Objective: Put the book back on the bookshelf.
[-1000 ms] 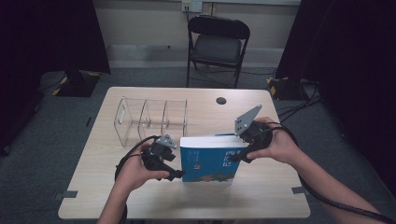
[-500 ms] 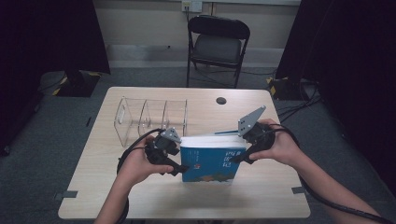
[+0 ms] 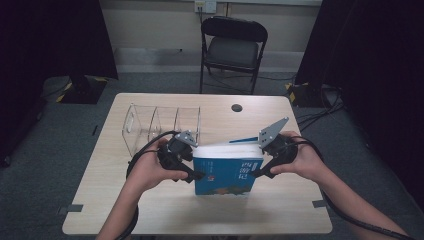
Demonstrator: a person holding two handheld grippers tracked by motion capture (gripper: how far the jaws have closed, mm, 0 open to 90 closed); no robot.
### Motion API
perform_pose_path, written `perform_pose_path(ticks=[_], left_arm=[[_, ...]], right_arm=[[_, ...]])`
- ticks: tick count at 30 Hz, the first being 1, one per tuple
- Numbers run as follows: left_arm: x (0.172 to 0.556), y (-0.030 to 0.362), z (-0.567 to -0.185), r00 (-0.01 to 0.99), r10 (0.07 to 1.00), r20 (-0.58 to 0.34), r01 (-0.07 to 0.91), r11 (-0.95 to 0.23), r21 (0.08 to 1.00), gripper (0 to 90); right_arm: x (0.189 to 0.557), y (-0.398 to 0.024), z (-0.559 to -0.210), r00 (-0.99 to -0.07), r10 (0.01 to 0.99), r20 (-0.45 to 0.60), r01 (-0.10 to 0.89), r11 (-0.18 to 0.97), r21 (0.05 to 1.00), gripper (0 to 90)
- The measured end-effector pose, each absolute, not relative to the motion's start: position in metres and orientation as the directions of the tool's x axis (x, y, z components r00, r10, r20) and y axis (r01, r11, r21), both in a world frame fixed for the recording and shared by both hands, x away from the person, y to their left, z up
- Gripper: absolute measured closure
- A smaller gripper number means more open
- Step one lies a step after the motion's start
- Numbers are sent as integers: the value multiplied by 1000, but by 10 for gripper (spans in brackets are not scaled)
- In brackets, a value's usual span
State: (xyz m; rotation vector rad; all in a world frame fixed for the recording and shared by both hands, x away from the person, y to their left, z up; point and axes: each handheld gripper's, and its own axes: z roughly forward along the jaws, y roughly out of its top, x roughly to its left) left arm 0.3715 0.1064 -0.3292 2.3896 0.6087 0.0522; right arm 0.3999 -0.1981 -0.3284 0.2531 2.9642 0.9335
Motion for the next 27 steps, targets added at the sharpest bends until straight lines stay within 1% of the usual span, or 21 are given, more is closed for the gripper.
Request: perform_pose_path(ticks=[1, 3, 4, 6, 16, 18, 27], left_arm=[[372, 105, -326, 892, 438, -112, 409, -676, 614, 271], [372, 103, -322, 895, 435, -105, 403, -683, 609, 273], [373, 103, -320, 902, 421, -97, 391, -699, 599, 276], [372, 100, -316, 900, 425, -98, 393, -693, 604, 278], [375, 88, -308, 911, 403, -84, 370, -714, 594, 288], [377, 87, -307, 919, 388, -71, 355, -735, 577, 289], [378, 80, -303, 925, 376, -55, 343, -762, 550, 301]], right_arm=[[399, -201, -332, -983, 179, 29, 163, 808, 566, 334], [399, -205, -336, -982, 184, 30, 168, 803, 571, 323], [399, -207, -338, -981, 191, 37, 177, 797, 578, 310], [399, -211, -345, -976, 213, 51, 203, 791, 577, 279], [400, -231, -372, -964, 252, 90, 256, 769, 586, 271], [400, -234, -376, -963, 256, 89, 258, 766, 589, 267], [399, -241, -393, -951, 291, 109, 297, 748, 594, 256]])
